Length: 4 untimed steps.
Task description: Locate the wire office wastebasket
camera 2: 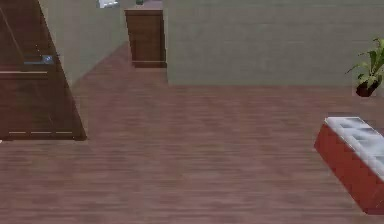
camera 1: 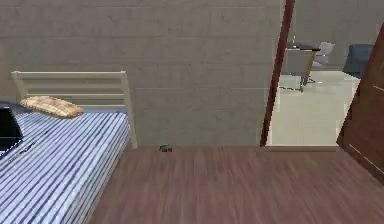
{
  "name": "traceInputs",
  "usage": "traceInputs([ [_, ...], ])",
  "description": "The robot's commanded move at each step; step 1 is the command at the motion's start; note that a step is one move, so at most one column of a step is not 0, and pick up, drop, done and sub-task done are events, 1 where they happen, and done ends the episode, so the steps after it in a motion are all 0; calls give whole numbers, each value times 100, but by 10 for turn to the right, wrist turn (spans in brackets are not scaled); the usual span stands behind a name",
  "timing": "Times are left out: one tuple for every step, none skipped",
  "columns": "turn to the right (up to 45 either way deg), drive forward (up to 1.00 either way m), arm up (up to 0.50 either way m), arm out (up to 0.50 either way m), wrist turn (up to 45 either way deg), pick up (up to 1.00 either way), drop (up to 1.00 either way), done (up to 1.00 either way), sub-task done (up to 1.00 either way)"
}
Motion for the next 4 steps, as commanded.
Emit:
traceInputs([
  [360,0,0,0,0,0,0,0,0],
  [30,0,0,0,0,0,0,0,0],
  [0,100,0,0,0,0,0,0,0],
  [0,90,0,0,0,0,0,0,0],
])
